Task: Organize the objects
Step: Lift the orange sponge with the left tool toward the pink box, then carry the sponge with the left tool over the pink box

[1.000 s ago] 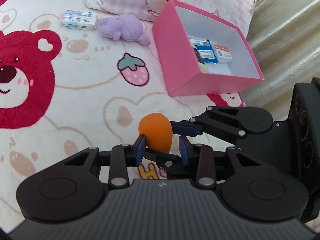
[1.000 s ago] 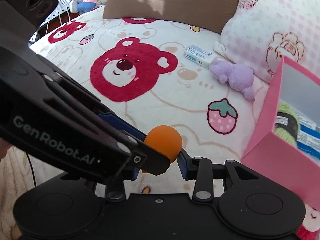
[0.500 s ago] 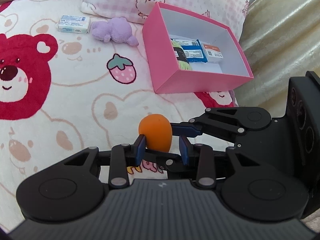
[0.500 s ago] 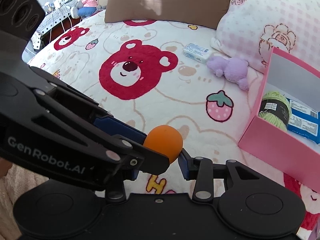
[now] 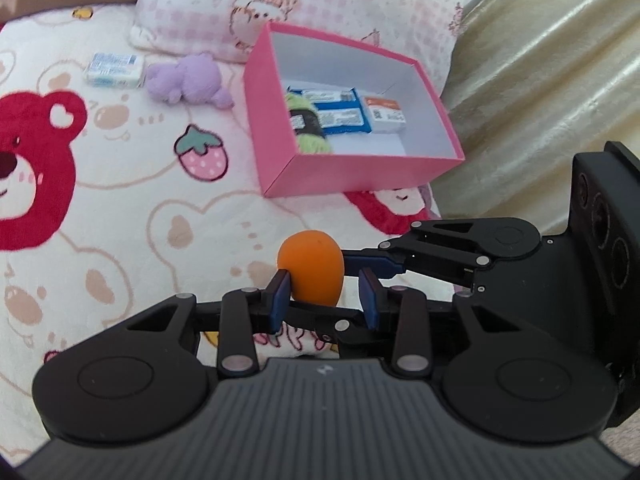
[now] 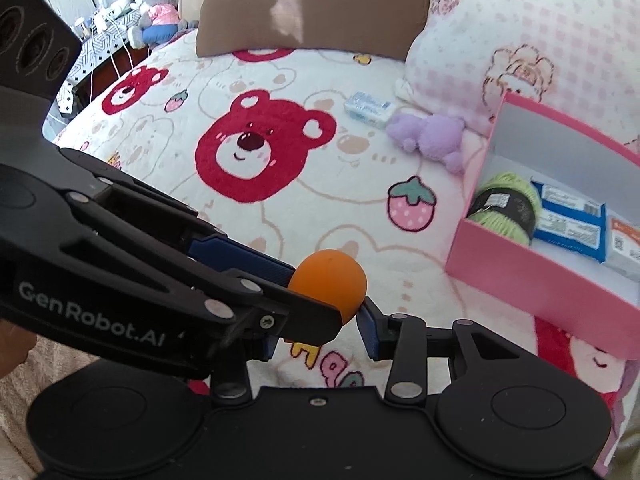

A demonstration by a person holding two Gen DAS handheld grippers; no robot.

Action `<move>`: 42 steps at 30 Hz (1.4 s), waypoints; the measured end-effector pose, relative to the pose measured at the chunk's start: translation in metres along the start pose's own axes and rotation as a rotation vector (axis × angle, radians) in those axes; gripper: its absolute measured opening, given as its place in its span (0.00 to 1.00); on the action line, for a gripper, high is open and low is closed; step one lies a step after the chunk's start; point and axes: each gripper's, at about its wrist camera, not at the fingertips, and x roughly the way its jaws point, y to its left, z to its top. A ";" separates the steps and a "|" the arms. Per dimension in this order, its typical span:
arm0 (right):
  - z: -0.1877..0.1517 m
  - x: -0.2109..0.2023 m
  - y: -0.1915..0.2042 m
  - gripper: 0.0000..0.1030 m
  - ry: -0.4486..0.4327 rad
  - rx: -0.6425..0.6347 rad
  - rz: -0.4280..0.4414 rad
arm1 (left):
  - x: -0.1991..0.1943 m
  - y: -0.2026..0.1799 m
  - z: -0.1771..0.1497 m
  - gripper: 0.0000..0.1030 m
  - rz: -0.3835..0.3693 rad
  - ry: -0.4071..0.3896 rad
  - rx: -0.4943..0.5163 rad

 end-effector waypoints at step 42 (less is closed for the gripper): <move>0.031 -0.080 -0.100 0.46 -0.235 0.088 -0.257 | 0.032 -0.104 0.107 0.37 -0.183 -0.134 0.178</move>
